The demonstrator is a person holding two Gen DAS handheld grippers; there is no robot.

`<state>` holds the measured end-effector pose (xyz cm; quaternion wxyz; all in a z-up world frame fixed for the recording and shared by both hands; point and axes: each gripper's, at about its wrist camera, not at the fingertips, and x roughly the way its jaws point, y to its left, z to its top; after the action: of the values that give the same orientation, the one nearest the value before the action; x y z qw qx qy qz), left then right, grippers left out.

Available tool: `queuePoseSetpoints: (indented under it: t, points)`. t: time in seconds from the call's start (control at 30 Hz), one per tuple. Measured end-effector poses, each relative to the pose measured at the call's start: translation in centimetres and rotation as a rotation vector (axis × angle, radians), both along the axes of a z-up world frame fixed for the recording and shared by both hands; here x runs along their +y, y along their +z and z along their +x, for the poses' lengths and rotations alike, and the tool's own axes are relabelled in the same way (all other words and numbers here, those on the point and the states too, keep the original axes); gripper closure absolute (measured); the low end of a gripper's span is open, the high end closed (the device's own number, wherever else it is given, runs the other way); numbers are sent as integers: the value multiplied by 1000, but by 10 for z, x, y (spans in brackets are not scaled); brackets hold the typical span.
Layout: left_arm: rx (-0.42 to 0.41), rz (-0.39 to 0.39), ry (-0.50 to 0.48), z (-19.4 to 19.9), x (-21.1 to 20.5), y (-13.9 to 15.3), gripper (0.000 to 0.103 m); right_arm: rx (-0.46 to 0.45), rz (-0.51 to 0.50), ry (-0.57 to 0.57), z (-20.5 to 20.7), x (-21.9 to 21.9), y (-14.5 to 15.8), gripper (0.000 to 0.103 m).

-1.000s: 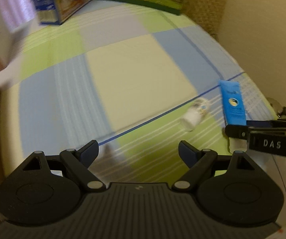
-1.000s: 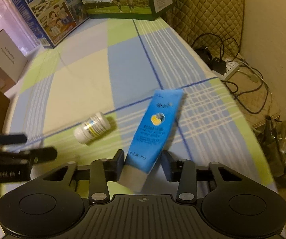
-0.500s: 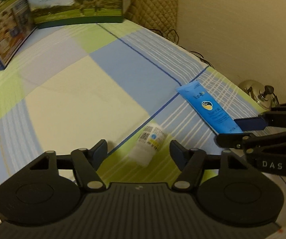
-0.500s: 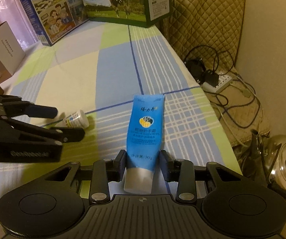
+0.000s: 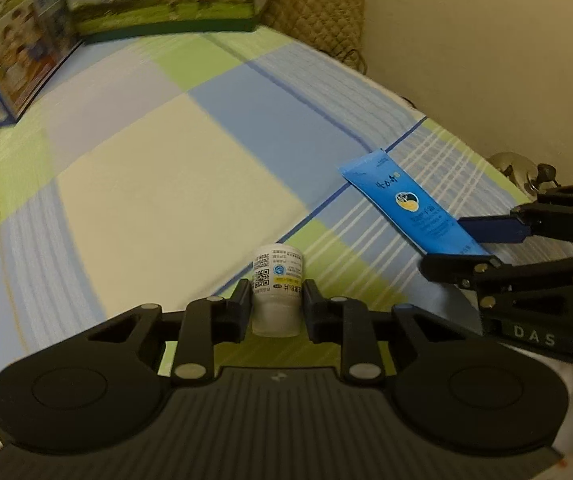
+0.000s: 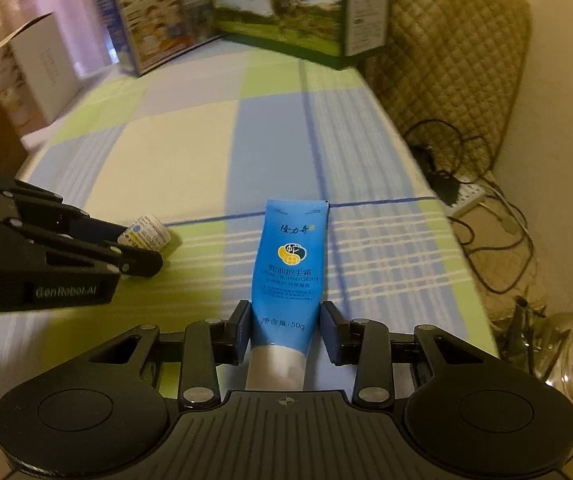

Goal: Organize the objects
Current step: 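Lift and carry the white bottle and blue tube over the brown box with both tools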

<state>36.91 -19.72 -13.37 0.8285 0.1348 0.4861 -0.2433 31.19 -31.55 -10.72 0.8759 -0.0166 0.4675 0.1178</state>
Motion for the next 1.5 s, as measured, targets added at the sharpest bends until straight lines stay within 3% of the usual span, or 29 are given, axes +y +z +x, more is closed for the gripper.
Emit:
queuePoseSetpoints:
  t: [0.33, 0.73, 0.97, 1.23, 1.5]
  points:
    - [58, 13, 220, -47, 72, 8, 81, 33, 59, 208, -36, 49, -3, 69]
    - [121, 32, 478, -143, 148, 16, 81, 73, 89, 514, -98, 108, -8, 69]
    - [137, 1, 564, -170, 167, 21, 81, 62, 34, 508, -105, 125, -7, 66]
    - [113, 12, 557, -170, 163, 22, 79, 58, -13, 483, -104, 138, -6, 63]
    - [93, 26, 563, -175, 162, 20, 80, 33, -64, 496, -108, 143, -8, 67]
